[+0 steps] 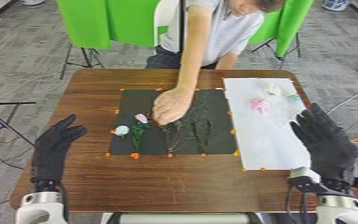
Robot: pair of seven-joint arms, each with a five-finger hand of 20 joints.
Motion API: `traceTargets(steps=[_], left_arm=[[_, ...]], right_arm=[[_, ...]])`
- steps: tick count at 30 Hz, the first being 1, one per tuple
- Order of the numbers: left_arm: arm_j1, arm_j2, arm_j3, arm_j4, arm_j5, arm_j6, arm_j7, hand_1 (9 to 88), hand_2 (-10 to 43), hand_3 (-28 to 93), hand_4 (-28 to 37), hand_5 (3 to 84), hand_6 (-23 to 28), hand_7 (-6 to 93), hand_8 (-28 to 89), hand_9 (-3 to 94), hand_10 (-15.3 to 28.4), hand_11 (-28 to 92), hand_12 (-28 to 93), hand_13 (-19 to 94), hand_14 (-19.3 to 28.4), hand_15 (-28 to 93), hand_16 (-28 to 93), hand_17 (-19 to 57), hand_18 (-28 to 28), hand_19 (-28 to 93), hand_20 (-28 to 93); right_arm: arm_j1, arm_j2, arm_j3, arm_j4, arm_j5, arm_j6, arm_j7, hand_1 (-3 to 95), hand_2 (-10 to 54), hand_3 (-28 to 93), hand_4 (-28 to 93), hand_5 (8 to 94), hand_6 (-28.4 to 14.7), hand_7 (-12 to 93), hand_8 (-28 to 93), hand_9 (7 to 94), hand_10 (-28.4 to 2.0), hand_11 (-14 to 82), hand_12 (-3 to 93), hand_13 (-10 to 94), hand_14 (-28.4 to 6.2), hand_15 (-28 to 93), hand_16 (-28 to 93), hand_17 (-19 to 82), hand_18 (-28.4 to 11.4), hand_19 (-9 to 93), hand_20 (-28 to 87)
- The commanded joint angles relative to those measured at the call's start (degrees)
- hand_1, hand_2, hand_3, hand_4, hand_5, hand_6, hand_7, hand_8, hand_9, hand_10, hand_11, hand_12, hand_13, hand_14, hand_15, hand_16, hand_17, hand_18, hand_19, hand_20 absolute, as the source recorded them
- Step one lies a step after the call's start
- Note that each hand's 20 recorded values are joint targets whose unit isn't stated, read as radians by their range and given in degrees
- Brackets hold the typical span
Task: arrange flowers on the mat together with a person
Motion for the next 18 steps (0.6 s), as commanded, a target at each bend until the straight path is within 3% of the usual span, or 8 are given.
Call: traceTargets(steps=[1, 18], left_arm=[[0.06, -0.07, -0.05, 0.34, -0.16, -0.61, -0.65, 20.8, -1.2, 68, -23.9, 49.5, 3.3, 13.4, -5, 51.7, 15.3, 23, 17, 42, 18.5, 24, 2, 10.1, 12.7, 9, 20], [0.14, -0.39, -0.15, 0.33, -0.14, -0.66, -0.62, 21.0, -1.5, 69, -23.3, 49.4, 3.2, 13.4, -5, 51.7, 15.3, 23, 17, 42, 18.5, 25, 2, 9.8, 12.7, 9, 20]], right_arm=[[-1.77, -0.9, 0.85, -0.53, -0.42, -1.0, -0.69, 7.0, -5.4, 79, -19, 38.3, -0.4, 9, -8, 35.1, -13.8, 2.8, 10.3, 29, -9.9, 10, 6, 17, -13.6, 3, 22], [-1.64, -0.98, 0.86, -0.43, -0.61, -0.66, 0.29, 7.1, -5.6, 79, -19, 39.2, -0.7, 10, -8, 35.2, -13.8, 2.8, 10.4, 29, -9.6, 10, 5, 17, -13.5, 3, 22]])
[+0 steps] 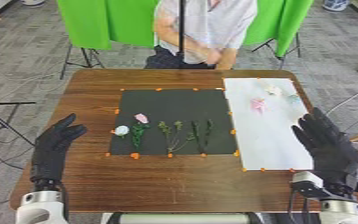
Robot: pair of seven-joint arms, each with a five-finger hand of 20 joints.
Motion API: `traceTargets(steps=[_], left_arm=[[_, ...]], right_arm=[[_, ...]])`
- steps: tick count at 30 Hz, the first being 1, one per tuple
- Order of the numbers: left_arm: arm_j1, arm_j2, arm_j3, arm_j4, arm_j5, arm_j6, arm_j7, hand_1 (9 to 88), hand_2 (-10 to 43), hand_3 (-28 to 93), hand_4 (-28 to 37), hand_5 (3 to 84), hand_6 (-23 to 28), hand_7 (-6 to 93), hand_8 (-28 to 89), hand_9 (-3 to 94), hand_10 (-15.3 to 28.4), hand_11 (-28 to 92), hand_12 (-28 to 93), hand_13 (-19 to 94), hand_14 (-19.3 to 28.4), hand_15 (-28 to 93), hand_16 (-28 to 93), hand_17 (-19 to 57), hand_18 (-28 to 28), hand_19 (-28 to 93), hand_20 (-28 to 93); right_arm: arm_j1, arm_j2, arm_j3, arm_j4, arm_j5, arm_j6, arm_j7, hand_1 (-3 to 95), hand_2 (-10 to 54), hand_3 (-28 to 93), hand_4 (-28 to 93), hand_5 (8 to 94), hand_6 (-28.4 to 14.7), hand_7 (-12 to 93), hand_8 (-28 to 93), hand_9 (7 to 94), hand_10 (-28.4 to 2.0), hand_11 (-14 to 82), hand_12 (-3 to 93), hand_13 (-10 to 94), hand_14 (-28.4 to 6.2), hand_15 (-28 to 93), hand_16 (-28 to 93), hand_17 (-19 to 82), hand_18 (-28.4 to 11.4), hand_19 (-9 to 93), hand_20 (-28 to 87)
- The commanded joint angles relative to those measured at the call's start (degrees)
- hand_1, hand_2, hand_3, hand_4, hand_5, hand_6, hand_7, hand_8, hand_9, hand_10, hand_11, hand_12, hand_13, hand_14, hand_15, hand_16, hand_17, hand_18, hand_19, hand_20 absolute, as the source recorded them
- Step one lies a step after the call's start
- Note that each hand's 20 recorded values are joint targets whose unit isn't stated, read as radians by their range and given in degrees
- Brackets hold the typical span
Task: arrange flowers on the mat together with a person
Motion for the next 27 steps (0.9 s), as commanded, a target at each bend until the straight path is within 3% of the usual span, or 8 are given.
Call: traceTargets(steps=[1, 9, 12, 15, 19, 23, 24, 27], left_arm=[[0.36, -0.32, -0.11, 0.29, -0.14, -0.55, -0.62, 21.1, -1.5, 68, -23.3, 49.4, 3.2, 13.5, -5, 51.7, 15.4, 23, 17, 42, 18.5, 25, 2, 9.8, 12.7, 9, 20], [0.6, -0.44, -0.16, 0.12, -0.1, -0.47, -0.56, 21.3, -1.5, 69, -23.1, 49.5, 3.3, 13.5, -5, 51.6, 15.3, 23, 17, 42, 18.5, 25, 2, 9.8, 12.7, 9, 20], [0.69, -0.49, -0.18, 0.07, -0.15, -0.38, -0.56, 21.3, -1.5, 68, -23.1, 49.5, 3.3, 13.4, -5, 51.6, 15.3, 23, 17, 42, 18.5, 25, 2, 9.8, 12.7, 9, 20], [0.68, -0.34, -0.22, 0.01, -0.09, -0.31, -0.57, 21.3, -1.5, 68, -23.0, 49.5, 3.3, 13.4, -5, 51.6, 15.3, 23, 16, 42, 18.5, 25, 2, 9.8, 12.7, 9, 20], [0.54, -0.28, -0.06, -0.01, -0.11, -0.11, -0.48, 21.3, -1.6, 69, -23.0, 49.5, 3.3, 13.4, -5, 51.7, 15.4, 23, 16, 42, 18.5, 25, 2, 9.8, 12.7, 9, 20], [0.59, -0.33, 0.02, -0.09, -0.13, -0.13, -0.39, 21.3, -1.6, 69, -23.0, 49.5, 3.3, 13.4, -5, 51.7, 15.3, 23, 16, 42, 18.4, 25, 2, 9.8, 12.8, 9, 20], [0.54, -0.23, 0.09, -0.07, -0.17, -0.22, -0.38, 21.3, -1.6, 69, -23.0, 49.5, 3.3, 13.4, -5, 51.6, 15.3, 23, 16, 42, 18.4, 25, 2, 9.8, 12.7, 9, 20], [0.56, -0.08, 0.12, -0.14, -0.12, -0.21, -0.43, 21.3, -1.7, 69, -22.9, 49.4, 3.3, 13.4, -5, 51.5, 15.3, 22, 16, 42, 18.5, 25, 2, 9.8, 12.8, 9, 20]], right_arm=[[-0.29, -0.21, -0.36, -0.39, -0.52, 0.82, 0.51, 7.1, -5.5, 79, -19, 39.3, -0.7, 10, -8, 35.2, -13.8, 2.9, 10.5, 29, -9.6, 10, 5, 17, -13.5, 3, 22], [1.26, 1.51, -0.28, -0.75, -2.41, 3.4, 1.23, 7.8, -6.0, 79, -19, 39.6, -0.8, 10, -8, 35.5, -14.1, 3.0, 10.9, 29, -9.6, 10, 5, 18, -12.4, 2, 22], [2.58, 3.89, 0.39, -1.36, -7.49, 8.6, 2.21, 8.8, -7.0, 78, -19, 39.7, -0.9, 10, -8, 35.9, -14.4, 3.3, 11.3, 29, -9.7, 11, 5, 18, -12.4, 2, 22], [5.21, 8.04, 1.75, -2.25, -19.33, 12.49, 9.6, 10.9, -8.6, 75, -19, 40.3, -1.3, 10, -8, 37.4, -15.0, 3.7, 12.1, 32, -10.4, 12, 6, 20, -13.4, 7, 25], [6.07, 12.26, 8.52, -2.49, -35.0, 4.89, 15.3, 11.9, -9.4, 72, -18, 38.9, -2.7, 9, -7, 36.1, -15.4, 3.1, 12.9, 34, -13.4, 12, 9, 22, -15.8, 16, 28], [8.76, 18.29, 8.75, -1.31, -52.56, 3.53, 20.94, 12.9, -9.5, 67, -18, 37.8, -3.4, 7, -7, 35.1, -15.4, 2.9, 13.3, 38, -14.8, 13, 12, 24, -17.3, 24, 30], [10.88, 21.08, 6.52, -1.08, -56.76, 1.93, 25.75, 13.0, -9.5, 66, -18, 37.8, -3.6, 7, -6, 35.2, -15.8, 2.9, 13.5, 39, -15.3, 13, 13, 25, -17.7, 27, 30], [14.07, 25.52, 5.76, -0.43, -65.07, -8.95, 30.88, 13.4, -9.5, 65, -19, 37.1, -4.2, 5, -6, 35.3, -17.5, 2.9, 13.7, 42, -16.5, 14, 15, 26, -18.5, 31, 31]])
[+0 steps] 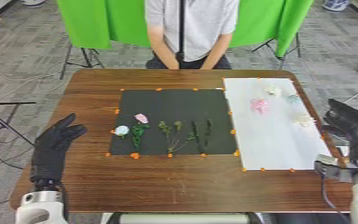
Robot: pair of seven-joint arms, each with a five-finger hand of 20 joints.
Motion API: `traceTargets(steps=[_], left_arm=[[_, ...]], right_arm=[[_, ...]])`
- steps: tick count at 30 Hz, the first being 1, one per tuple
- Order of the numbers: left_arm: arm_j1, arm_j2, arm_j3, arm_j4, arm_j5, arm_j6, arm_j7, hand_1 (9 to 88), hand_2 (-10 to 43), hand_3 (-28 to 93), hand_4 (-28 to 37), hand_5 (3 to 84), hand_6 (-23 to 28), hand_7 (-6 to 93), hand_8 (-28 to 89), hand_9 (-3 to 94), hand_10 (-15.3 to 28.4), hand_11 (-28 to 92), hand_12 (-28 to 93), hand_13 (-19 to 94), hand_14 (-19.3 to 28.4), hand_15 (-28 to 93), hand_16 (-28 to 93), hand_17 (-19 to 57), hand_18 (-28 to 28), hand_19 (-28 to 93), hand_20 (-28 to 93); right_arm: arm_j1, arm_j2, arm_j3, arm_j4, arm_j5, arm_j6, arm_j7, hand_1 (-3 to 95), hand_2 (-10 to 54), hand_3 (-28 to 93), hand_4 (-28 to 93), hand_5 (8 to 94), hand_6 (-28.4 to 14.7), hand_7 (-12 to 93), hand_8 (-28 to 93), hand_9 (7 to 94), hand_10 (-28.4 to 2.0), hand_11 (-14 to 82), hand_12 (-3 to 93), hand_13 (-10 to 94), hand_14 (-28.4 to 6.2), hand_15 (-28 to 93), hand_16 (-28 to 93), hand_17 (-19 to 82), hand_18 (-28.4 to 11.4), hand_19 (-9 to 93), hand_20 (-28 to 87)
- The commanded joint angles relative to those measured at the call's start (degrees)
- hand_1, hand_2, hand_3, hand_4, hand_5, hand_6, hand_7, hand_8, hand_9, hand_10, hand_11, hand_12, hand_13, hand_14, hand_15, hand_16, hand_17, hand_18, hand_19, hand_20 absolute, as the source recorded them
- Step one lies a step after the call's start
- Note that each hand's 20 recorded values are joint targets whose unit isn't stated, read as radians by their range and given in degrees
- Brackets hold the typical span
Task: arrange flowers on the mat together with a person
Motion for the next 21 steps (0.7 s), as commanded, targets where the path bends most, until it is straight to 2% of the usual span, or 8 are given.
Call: traceTargets(steps=[1, 3, 6, 11, 16, 21], left_arm=[[0.51, -0.12, 0.11, -0.12, -0.06, -0.2, -0.46, 21.3, -1.7, 69, -22.9, 49.4, 3.3, 13.4, -5, 51.5, 15.3, 22, 17, 42, 18.5, 25, 2, 9.8, 12.7, 9, 20], [0.61, -0.09, 0.09, -0.18, -0.16, -0.01, -0.35, 21.4, -1.6, 68, -23.0, 49.4, 3.3, 13.4, -5, 51.6, 15.3, 22, 16, 42, 18.4, 25, 2, 9.7, 12.8, 9, 20], [0.63, -0.07, 0.12, -0.2, -0.12, -0.06, -0.4, 21.3, -1.6, 68, -22.9, 49.4, 3.3, 13.3, -5, 51.5, 15.3, 22, 17, 42, 18.5, 24, 2, 9.7, 12.8, 9, 20], [0.74, 0.01, 0.13, -0.29, -0.19, -0.01, -0.39, 21.2, -1.8, 69, -22.8, 49.4, 3.3, 13.3, -5, 51.6, 15.3, 22, 17, 42, 18.4, 24, 2, 9.7, 12.7, 9, 20], [0.69, 0.15, 0.15, -0.3, -0.18, -0.01, -0.44, 21.2, -1.7, 69, -23.0, 49.3, 3.3, 13.3, -5, 51.6, 15.3, 22, 17, 42, 18.5, 25, 2, 9.8, 12.7, 9, 20], [0.7, 0.19, 0.27, -0.34, -0.15, 0.0, -0.45, 21.4, -1.6, 68, -22.9, 49.4, 3.2, 13.3, -5, 51.6, 15.3, 22, 17, 42, 18.4, 25, 2, 9.7, 12.8, 9, 20]], right_arm=[[7.32, 14.86, -3.43, 1.62, -31.43, -15.37, 10.05, 13.5, -9.5, 64, -19, 37.0, -4.2, 5, -6, 35.3, -17.9, 2.9, 13.7, 43, -16.7, 14, 16, 27, -18.8, 32, 31], [9.19, 17.44, -5.62, 3.47, -33.07, -17.14, 11.49, 13.8, -9.5, 64, -20, 36.7, -4.1, 5, -5, 36.5, -18.9, 3.0, 13.8, 46, -17.2, 14, 17, 28, -19.6, 34, 31], [11.62, 20.56, -9.27, 6.1, -36.22, -17.56, 13.29, 16.2, -9.5, 63, -22, 37.8, -4.4, 4, -5, 41.0, -19.9, 4.2, 13.9, 55, -17.3, 16, 19, 34, -18.2, 37, 32], [15.07, 24.51, -14.83, 9.95, -43.12, -18.18, 15.35, 18.5, -9.5, 63, -23, 37.8, -4.4, 4, -5, 43.8, -20.6, 5.1, 14.8, 61, -16.4, 19, 21, 38, -18.4, 40, 34], [19.18, 27.02, -20.01, 14.49, -44.32, -18.4, 15.99, 20.9, -9.5, 63, -24, 38.0, -3.9, 5, -5, 48.1, -20.3, 6.2, 16.5, 67, -15.2, 24, 21, 41, -18.9, 47, 36], [22.78, 27.87, -24.38, 18.39, -44.71, -17.62, 15.82, 23.0, -9.5, 62, -26, 39.5, -2.5, 6, -5, 55.4, -19.3, 7.4, 17.4, 74, -12.3, 28, 21, 47, -17.4, 56, 38]])
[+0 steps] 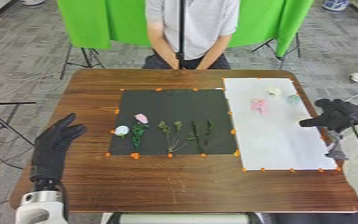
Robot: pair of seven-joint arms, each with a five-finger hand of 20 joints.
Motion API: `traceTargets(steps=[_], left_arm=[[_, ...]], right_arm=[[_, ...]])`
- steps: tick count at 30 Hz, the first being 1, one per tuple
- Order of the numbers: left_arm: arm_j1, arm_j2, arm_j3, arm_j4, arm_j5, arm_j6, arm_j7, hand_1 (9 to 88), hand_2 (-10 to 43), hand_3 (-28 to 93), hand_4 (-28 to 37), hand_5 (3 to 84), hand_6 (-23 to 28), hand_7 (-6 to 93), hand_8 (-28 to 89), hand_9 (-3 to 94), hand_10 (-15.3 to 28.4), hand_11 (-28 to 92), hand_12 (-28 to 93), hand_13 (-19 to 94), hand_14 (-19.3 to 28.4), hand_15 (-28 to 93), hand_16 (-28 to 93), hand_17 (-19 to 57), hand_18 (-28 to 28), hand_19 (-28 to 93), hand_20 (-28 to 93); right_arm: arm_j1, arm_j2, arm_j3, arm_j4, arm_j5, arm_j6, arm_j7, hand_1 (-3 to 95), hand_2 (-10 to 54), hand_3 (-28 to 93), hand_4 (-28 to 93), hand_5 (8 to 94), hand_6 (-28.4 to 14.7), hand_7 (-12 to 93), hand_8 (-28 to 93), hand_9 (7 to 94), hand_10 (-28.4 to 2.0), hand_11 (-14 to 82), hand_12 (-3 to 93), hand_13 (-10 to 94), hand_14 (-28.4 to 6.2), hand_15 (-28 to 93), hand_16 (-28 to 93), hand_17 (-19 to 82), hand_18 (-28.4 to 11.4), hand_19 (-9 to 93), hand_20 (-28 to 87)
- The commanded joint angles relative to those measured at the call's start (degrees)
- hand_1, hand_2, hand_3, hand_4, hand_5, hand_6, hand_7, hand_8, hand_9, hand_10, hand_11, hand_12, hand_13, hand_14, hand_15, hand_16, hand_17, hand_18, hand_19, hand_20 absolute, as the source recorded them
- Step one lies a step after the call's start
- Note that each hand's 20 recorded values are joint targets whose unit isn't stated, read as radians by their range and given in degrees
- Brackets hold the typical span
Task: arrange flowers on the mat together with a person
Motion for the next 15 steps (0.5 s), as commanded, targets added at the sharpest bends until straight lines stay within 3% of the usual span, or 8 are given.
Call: traceTargets(steps=[1, 11, 15], left_arm=[[0.47, 0.04, 0.25, -0.08, -0.16, -0.1, -0.54, 21.4, -1.5, 68, -22.9, 49.4, 3.2, 13.3, -5, 51.6, 15.2, 22, 17, 42, 18.4, 25, 2, 9.7, 12.7, 9, 20], [1.06, -0.06, -0.02, -0.37, -0.31, -0.05, -0.44, 21.5, -1.6, 68, -22.8, 49.4, 3.2, 13.4, -5, 51.6, 15.2, 22, 17, 42, 18.5, 24, 2, 9.7, 12.7, 9, 20], [0.91, -0.23, -0.01, -0.31, -0.23, 0.04, -0.23, 21.5, -1.6, 68, -22.9, 49.4, 3.2, 13.3, -5, 51.6, 15.2, 22, 17, 42, 18.4, 24, 2, 9.7, 12.7, 9, 20]], right_arm=[[5.71, 1.73, -5.35, 5.2, -0.33, 0.58, 0.5, 23.5, -9.5, 62, -26, 39.7, -2.3, 7, -5, 56.2, -19.3, 7.6, 17.4, 75, -11.9, 28, 21, 48, -17.0, 57, 38], [8.12, 1.6, -9.53, 9.38, -1.49, -0.37, 1.29, 27.4, -9.5, 63, -26, 42.1, -0.9, 8, -6, 63.0, -17.7, 8.7, 17.0, 83, -8.3, 30, 22, 54, -14.1, 65, 35], [8.24, 1.7, -11.07, 10.24, -0.83, -0.03, 1.78, 31.8, -9.5, 64, -26, 45.0, 1.0, 11, -7, 67.6, -15.5, 10.5, 16.7, 87, -6.6, 31, 23, 58, -12.0, 69, 32]])
